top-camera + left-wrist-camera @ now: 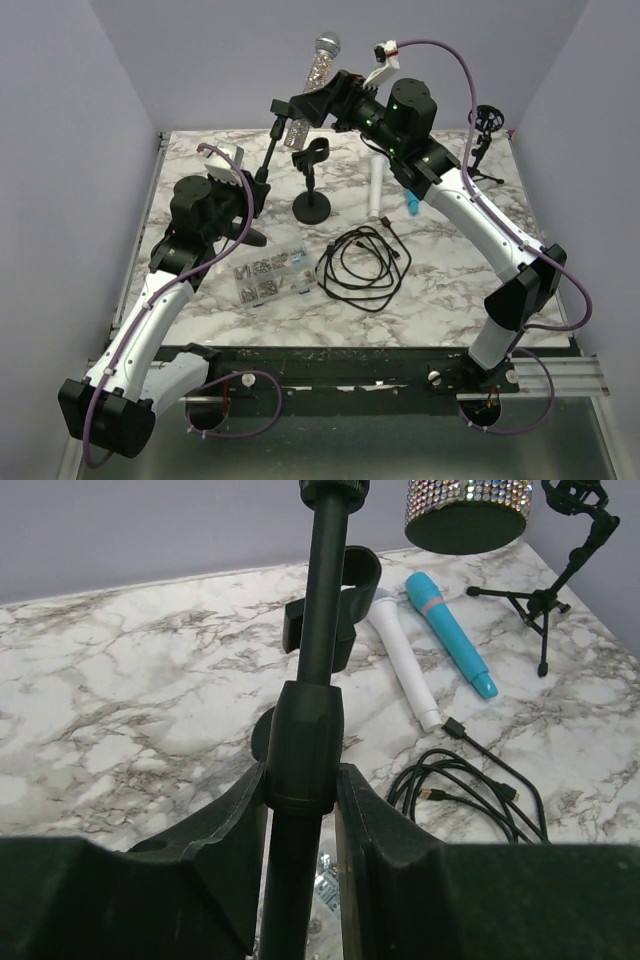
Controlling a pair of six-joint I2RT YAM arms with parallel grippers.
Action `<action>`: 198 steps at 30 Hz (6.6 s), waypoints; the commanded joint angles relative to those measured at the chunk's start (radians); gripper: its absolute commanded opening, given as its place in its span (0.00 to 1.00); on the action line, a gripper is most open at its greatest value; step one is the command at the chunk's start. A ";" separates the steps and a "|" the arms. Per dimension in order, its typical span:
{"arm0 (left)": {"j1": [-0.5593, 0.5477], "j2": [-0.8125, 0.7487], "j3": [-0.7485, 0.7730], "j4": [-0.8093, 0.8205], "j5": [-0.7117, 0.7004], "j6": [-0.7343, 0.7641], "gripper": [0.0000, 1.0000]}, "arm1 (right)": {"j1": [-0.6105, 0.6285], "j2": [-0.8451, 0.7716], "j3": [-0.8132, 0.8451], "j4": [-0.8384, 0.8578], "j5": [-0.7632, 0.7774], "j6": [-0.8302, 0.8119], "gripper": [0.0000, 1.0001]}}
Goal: Remove the microphone from the stand
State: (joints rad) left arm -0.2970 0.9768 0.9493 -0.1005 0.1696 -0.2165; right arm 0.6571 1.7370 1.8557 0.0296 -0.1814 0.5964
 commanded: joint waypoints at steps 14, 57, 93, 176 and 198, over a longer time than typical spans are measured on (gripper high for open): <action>-0.044 -0.029 -0.014 0.186 0.020 -0.037 0.00 | -0.026 -0.133 -0.177 -0.081 0.227 0.031 0.93; -0.099 -0.030 -0.036 0.173 0.066 0.005 0.04 | -0.116 -0.033 -0.106 0.090 0.093 0.120 0.34; 0.050 0.032 0.155 0.149 0.614 -0.303 0.95 | -0.174 -0.306 -0.265 0.056 -0.221 -0.517 0.01; -0.566 1.317 1.103 0.736 1.193 -0.347 0.88 | -0.174 -1.538 -1.170 -0.289 0.353 -0.587 0.01; -0.579 1.299 1.056 0.725 1.179 -0.270 0.00 | -0.174 -1.543 -1.174 -0.284 0.351 -0.586 0.01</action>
State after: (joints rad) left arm -0.8650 2.3062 2.0342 0.6186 1.3594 -0.5266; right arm 0.4805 0.2085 0.6918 -0.2779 0.1940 -0.0093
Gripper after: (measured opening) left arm 0.267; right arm 0.474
